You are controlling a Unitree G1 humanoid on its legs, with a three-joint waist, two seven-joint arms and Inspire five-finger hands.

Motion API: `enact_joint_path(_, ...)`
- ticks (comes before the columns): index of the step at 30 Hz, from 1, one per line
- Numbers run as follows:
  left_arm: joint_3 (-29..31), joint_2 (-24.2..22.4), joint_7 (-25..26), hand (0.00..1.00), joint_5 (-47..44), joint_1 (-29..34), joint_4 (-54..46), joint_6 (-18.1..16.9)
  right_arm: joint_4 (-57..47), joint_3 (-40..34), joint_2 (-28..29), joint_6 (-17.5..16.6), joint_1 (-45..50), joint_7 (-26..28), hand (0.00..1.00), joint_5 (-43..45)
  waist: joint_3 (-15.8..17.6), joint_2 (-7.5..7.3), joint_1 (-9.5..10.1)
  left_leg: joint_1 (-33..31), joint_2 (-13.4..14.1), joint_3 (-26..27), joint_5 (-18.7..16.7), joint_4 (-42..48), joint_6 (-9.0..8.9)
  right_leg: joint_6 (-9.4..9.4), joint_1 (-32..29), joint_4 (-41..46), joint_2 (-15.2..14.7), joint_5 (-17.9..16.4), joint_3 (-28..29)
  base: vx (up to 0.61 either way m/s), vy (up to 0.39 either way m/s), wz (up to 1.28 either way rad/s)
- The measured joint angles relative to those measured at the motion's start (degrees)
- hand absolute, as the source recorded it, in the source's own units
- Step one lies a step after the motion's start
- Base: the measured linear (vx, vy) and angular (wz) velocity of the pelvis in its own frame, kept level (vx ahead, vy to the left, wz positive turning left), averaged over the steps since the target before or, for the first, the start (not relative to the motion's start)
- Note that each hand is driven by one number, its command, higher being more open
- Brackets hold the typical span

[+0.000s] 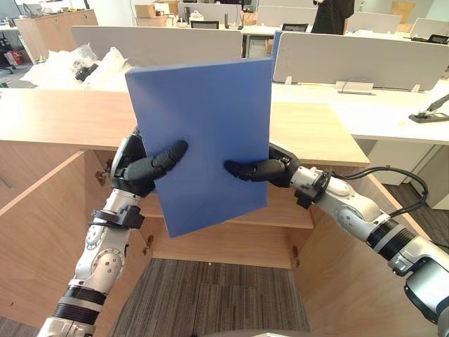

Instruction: Walk over to the cabinet, pick up the folder, carry it to the office cabinet, place the folder inside the office cabinet, then close the office cabinet door

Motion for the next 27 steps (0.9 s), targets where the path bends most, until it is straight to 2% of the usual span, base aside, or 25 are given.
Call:
enact_joint_path(2, 0.0, -1.0, -1.6, 1.00, 0.2, 3.1, 0.1, 1.4, -3.6, -4.2, 0.6, 0.1, 4.2, -0.6, 0.00, -5.5, 0.1, 0.03, -0.21, 0.0, 0.0, 0.1, -0.1, 0.0, -0.09, 0.00, 0.0, -0.1, 0.0, 0.0, 0.1, -0.01, -0.003, -0.02)
enact_joint_path(4, 0.1, -5.6, -5.3, 1.00, 0.1, 5.4, 3.5, 3.7, -6.5, -8.8, 2.2, 0.2, 8.1, -1.7, 0.00, -11.9, 0.3, 0.23, -0.30, 0.1, 0.2, 0.2, -0.1, 0.0, -0.15, -0.01, 0.0, -0.1, 0.1, 0.0, 0.2, -0.03, -0.008, -0.03)
enact_joint_path(5, 0.2, -7.2, -5.8, 1.00, 0.1, 5.6, 4.9, 4.2, -6.9, -9.8, 2.7, 0.3, 8.6, -1.9, 0.00, -13.5, 0.4, 0.33, -0.31, 0.1, 0.2, 0.2, -0.1, 0.0, -0.15, -0.03, 0.0, -0.1, 0.2, 0.0, 0.2, -0.05, -0.013, -0.02)
enact_joint_path(6, 0.5, -10.7, -6.5, 1.00, 0.2, 6.4, 7.7, 5.1, -8.2, -12.7, 4.3, 0.4, 10.0, -2.7, 0.00, -16.9, 0.5, 0.50, -0.36, 0.1, 0.3, 0.2, -0.1, 0.0, -0.18, -0.07, 0.0, -0.1, 0.3, 0.1, 0.2, -0.05, -0.011, -0.02)
enact_joint_path(9, 0.7, -18.9, -5.9, 1.00, 1.7, 9.7, 15.1, 6.6, -12.8, -21.7, 10.3, 0.4, 13.2, -4.4, 0.00, -22.7, 1.0, 1.08, -0.60, 0.1, 0.4, 0.3, -0.3, -0.1, -0.35, -0.08, -0.1, -0.1, 0.3, 0.1, 0.3, -0.03, -0.005, -0.01)
enact_joint_path(13, 0.6, -23.0, -3.9, 1.00, 4.7, 14.0, 23.4, 9.6, -19.1, -28.0, 15.9, -1.2, 13.3, -7.0, 0.00, -29.0, 1.2, 1.40, -1.41, 0.1, 0.7, 0.5, -0.5, 0.0, -0.62, -0.08, -0.2, -0.2, 0.6, 0.1, 0.7, 0.00, -0.007, -0.03)
enact_joint_path(15, 0.7, -24.3, -3.0, 1.00, 7.5, 16.1, 28.3, 10.6, -23.5, -30.5, 17.6, -3.3, 13.3, -8.9, 0.00, -36.6, 1.2, 1.40, -1.41, 0.1, 0.8, 1.0, -0.6, 0.0, -0.77, -0.08, -0.4, -0.2, 0.7, 0.2, 1.3, 0.02, -0.017, -0.11)
enact_joint_path(18, 2.5, -25.6, -2.6, 1.00, 12.2, 18.3, 31.4, 10.9, -26.5, -30.9, 17.9, -6.2, 13.3, -11.0, 0.00, -47.0, 1.2, 1.39, -1.48, 0.3, 0.9, 1.4, -0.7, 0.0, -0.79, -0.07, -0.5, -0.1, 0.7, 0.2, 1.6, 0.01, -0.009, -0.08)
enact_joint_path(23, 6.1, -26.0, -0.9, 1.00, 21.6, 18.7, 38.5, 9.4, -27.1, -28.0, 17.8, -8.0, 14.5, -11.1, 0.00, -56.0, 1.3, 1.45, -1.42, 1.0, 0.9, 1.5, -1.0, 0.0, -0.75, -0.07, 0.1, 0.0, 0.7, 0.2, 1.8, -0.04, -0.003, -0.03)
enact_joint_path(26, 8.5, -26.3, 4.8, 1.00, 33.6, 18.9, 45.1, 7.5, -25.8, -20.6, 16.5, -9.7, 16.6, -11.3, 0.00, -60.4, 1.3, 1.43, -1.41, 1.2, 1.0, 1.8, -1.2, 0.0, -0.86, -0.07, 0.0, -0.1, 0.8, 0.2, 2.3, -0.06, -0.003, -0.09)
enact_joint_path(27, 9.6, -26.6, 7.6, 1.00, 38.3, 19.1, 48.0, 7.2, -22.3, -14.9, 15.1, -10.8, 16.7, -11.3, 0.00, -62.1, 1.3, 1.40, -1.25, 1.3, 1.0, 2.0, -1.3, 0.0, -0.90, -0.07, 0.0, -0.1, 0.8, 0.2, 2.7, -0.04, -0.002, -0.09)
